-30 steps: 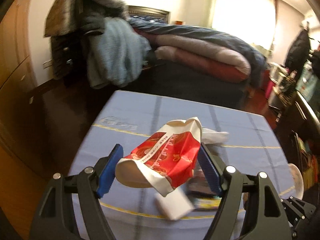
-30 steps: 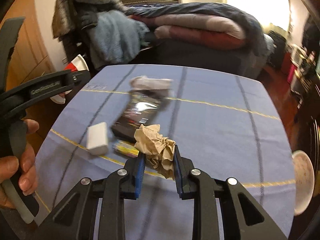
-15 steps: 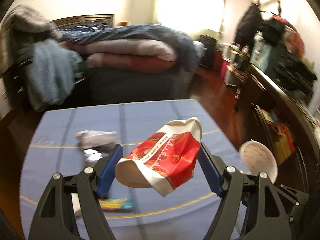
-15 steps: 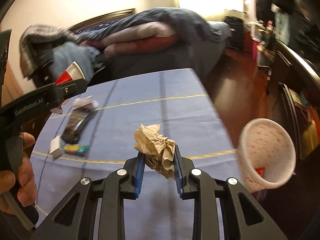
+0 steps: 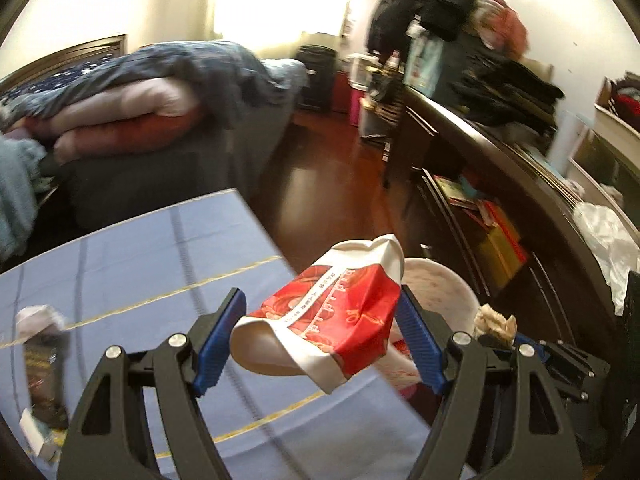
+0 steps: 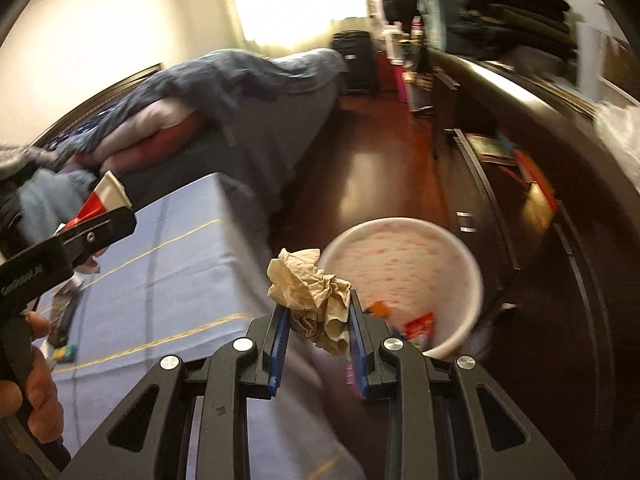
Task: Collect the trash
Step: 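Carry the paper bag and tan paper to the wastebasket and release both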
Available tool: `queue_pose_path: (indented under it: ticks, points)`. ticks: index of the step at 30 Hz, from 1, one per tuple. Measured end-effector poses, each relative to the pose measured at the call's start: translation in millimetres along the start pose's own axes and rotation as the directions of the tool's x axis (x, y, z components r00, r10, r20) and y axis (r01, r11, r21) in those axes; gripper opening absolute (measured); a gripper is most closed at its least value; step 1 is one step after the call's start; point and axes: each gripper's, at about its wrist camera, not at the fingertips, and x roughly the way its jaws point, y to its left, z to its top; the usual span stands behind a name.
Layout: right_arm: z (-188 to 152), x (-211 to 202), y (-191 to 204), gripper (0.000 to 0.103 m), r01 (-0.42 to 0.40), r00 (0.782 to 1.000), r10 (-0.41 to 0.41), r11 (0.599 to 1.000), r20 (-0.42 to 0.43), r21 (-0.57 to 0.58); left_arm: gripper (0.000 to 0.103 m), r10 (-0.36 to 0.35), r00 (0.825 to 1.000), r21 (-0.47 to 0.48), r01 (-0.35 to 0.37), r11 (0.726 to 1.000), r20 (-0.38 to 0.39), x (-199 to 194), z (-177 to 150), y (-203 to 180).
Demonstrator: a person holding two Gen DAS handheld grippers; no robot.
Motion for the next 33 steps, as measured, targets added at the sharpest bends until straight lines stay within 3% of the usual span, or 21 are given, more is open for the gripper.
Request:
queue_pose_path:
  ticks: [11,18,25,28,33]
  points:
    - [11,23,-57,0.029,0.079,0.997,-0.08,0.994,0.002,0.082,0.076,-0.089,0.994,0.084,0.094,0.992,-0.064,62,18,-59]
    - [16,56,-79,0.029,0.066,0.998,-0.063,0.991,-0.025,0.118,0.076,-0.144,0.977,0.081,0.158,0.984,-0.155,117,23,-83]
    - [11,95,-95,0.029,0.103,0.994,-0.096,0.987,-0.062,0.124,0.077,-0.167,0.96,0.077,0.188,0.979,-0.223,165,26,-97]
    - [10,108,-101,0.033,0.123,0.991,-0.114,0.985,-0.072,0.125,0.078,-0.181,0.949,0.058,0.203,0.978,-0.259,185,27,-99]
    - [7,119,-108,0.047,0.144,0.988,-0.134,0.981,-0.076,0.131,0.08,-0.184,0.945,0.048,0.205,0.978,-0.27,195,30,-99]
